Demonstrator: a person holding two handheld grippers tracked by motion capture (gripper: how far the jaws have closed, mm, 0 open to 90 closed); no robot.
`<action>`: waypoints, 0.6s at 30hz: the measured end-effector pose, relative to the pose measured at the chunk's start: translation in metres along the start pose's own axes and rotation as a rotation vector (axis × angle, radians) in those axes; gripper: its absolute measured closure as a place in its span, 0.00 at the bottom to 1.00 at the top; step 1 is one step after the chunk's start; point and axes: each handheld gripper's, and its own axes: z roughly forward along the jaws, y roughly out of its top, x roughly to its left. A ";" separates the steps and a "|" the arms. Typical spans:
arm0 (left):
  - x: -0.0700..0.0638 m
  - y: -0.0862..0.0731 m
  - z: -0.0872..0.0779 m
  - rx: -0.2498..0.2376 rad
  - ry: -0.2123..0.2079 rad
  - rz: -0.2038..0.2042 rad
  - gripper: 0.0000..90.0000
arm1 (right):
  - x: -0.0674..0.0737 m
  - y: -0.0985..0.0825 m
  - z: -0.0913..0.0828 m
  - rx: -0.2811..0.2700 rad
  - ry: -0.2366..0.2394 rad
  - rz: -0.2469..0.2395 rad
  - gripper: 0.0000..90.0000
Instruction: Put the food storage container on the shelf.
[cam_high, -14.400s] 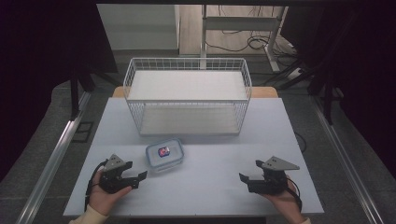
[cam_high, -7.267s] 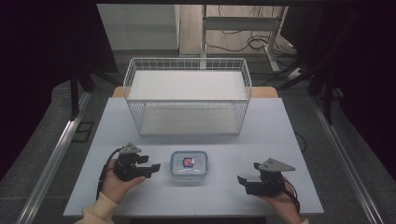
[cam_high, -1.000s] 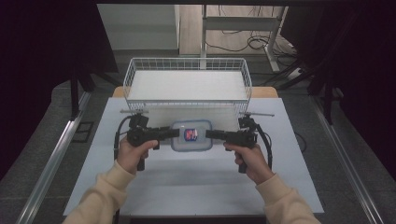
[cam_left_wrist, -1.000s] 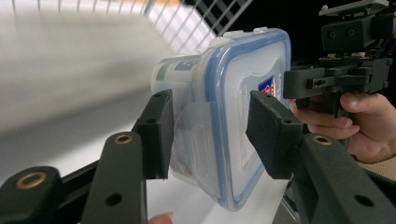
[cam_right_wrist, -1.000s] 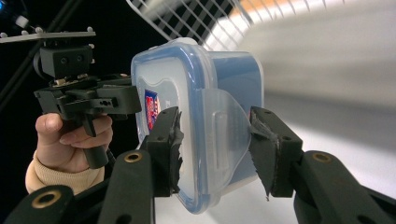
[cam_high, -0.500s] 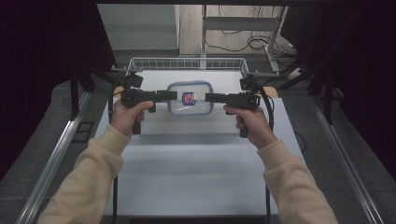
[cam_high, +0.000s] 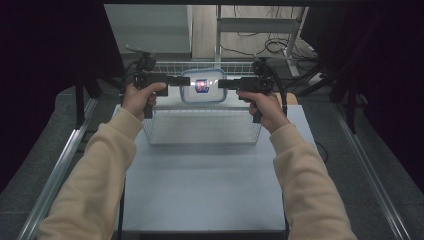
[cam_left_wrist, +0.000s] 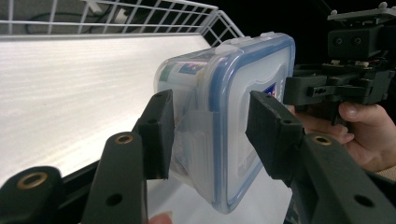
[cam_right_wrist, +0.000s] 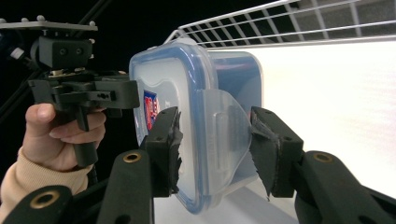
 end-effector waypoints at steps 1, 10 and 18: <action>0.004 0.002 0.004 0.008 0.005 -0.010 0.58 | -0.003 0.001 0.002 0.004 -0.006 0.010 0.60; 0.025 0.011 0.023 0.005 0.025 -0.100 0.58 | -0.036 0.011 0.023 0.033 -0.017 0.181 0.57; 0.040 0.016 0.030 0.020 0.013 -0.196 0.58 | -0.049 0.016 0.030 0.021 -0.014 0.289 0.56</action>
